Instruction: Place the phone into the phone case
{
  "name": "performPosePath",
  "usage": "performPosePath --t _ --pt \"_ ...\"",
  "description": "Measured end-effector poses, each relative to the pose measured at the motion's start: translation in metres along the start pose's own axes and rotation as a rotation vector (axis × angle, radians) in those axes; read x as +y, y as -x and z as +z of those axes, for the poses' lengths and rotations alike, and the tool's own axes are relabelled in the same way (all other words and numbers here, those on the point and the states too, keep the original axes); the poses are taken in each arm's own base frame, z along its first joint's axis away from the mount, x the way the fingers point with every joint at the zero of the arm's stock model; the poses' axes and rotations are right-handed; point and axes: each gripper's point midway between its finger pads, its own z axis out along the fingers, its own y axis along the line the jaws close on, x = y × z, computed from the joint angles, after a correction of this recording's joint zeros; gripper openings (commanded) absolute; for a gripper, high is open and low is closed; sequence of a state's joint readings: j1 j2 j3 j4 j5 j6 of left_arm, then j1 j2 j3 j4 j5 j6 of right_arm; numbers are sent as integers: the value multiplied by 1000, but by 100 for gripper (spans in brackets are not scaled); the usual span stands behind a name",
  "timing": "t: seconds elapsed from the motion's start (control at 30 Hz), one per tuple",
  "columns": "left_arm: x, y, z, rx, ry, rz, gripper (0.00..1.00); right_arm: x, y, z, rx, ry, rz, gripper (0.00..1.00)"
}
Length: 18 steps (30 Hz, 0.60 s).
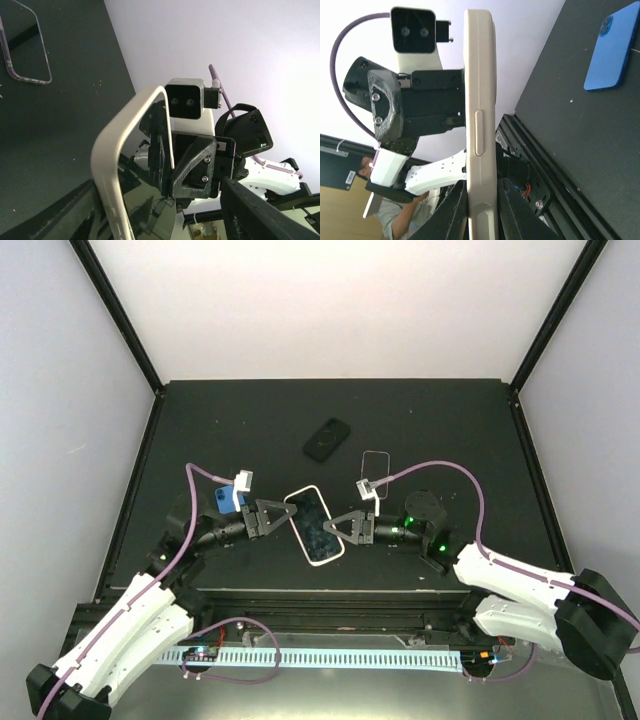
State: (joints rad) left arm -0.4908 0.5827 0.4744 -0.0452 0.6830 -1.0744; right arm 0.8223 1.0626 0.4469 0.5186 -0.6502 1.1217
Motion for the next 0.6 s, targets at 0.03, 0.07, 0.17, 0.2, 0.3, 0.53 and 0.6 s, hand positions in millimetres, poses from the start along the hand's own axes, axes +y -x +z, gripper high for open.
performPosePath --t 0.03,0.07,0.17,0.2,0.3,0.53,0.6 --pt "0 0 0 0 -1 0 71 -1 2 0 -10 -4 11 16" --pt "1 -1 0 1 -2 -1 73 -1 4 0 -20 -7 25 16" --pt "5 -5 0 7 -6 -8 76 -1 11 1 -58 -7 67 16" --pt "7 -7 0 10 -8 -13 76 -2 14 1 -72 -7 85 15" --pt "13 -12 0 18 -19 -31 76 -4 22 4 -108 2 137 16" --pt "25 -19 4 21 -52 -100 76 -6 36 8 -176 22 214 15" --pt "22 -19 4 21 -66 -108 76 -6 41 8 -200 21 227 15"
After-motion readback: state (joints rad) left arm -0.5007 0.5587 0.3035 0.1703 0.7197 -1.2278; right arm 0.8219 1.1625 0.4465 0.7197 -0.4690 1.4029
